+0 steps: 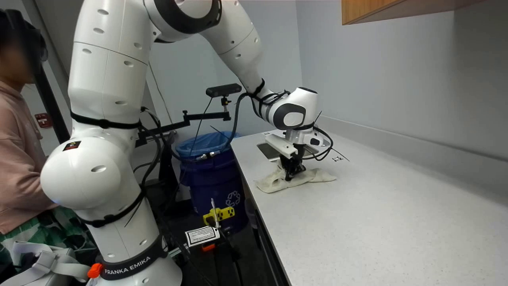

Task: Use the towel to wipe the countertop

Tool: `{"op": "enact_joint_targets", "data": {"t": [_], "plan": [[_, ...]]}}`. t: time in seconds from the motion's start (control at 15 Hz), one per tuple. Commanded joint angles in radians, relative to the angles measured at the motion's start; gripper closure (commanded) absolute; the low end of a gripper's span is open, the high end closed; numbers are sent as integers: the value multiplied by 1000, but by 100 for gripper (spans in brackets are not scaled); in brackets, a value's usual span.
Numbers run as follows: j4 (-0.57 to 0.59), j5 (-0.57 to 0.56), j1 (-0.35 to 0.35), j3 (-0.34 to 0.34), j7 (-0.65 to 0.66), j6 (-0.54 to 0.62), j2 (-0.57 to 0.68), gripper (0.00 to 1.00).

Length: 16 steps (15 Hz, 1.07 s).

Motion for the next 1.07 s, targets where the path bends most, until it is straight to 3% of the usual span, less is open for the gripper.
{"op": "enact_joint_targets", "data": {"t": [0.0, 1.0], "plan": [[113, -55, 4, -47, 50, 35, 79, 100], [629, -271, 31, -255, 309, 84, 386, 100]]}}
